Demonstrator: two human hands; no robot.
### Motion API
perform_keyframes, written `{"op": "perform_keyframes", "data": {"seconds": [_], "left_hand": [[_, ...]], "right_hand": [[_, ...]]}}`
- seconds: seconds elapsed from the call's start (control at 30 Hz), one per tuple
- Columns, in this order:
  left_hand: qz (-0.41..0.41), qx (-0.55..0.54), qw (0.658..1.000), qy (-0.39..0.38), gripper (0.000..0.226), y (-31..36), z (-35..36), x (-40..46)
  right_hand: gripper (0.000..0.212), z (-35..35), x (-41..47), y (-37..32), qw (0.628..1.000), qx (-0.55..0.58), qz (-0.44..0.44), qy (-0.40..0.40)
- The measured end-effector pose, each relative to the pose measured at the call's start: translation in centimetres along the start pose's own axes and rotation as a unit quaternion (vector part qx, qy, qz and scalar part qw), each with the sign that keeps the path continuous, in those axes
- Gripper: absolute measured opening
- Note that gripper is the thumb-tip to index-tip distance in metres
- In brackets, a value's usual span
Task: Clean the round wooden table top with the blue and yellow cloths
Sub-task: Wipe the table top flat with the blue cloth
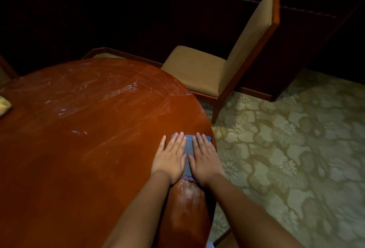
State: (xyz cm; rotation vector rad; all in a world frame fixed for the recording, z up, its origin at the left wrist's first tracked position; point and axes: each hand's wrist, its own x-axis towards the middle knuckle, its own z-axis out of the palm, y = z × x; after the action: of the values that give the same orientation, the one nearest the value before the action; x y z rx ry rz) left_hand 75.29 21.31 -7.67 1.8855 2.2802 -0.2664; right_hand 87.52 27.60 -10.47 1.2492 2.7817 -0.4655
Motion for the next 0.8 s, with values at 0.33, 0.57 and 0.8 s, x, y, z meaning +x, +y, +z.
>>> {"op": "perform_keyframes", "data": {"seconds": [0.33,0.57,0.8], "left_hand": [[-0.016,0.022,1.0,0.007,0.058,-2.0,-1.4,9.2],[-0.024,0.028,0.999,-0.001,0.058,-1.9,-1.7,10.1],[-0.002,-0.001,1.0,-0.005,0.059,0.8,-0.8,4.2]], "right_hand": [[0.087,-2.3,9.3,2.6,0.999,-0.034,-0.01,0.009],[0.088,-2.7,10.1,3.3,0.999,-0.034,-0.014,-0.006],[0.089,-1.4,3.3,2.9,0.999,-0.044,-0.002,-0.004]]}}
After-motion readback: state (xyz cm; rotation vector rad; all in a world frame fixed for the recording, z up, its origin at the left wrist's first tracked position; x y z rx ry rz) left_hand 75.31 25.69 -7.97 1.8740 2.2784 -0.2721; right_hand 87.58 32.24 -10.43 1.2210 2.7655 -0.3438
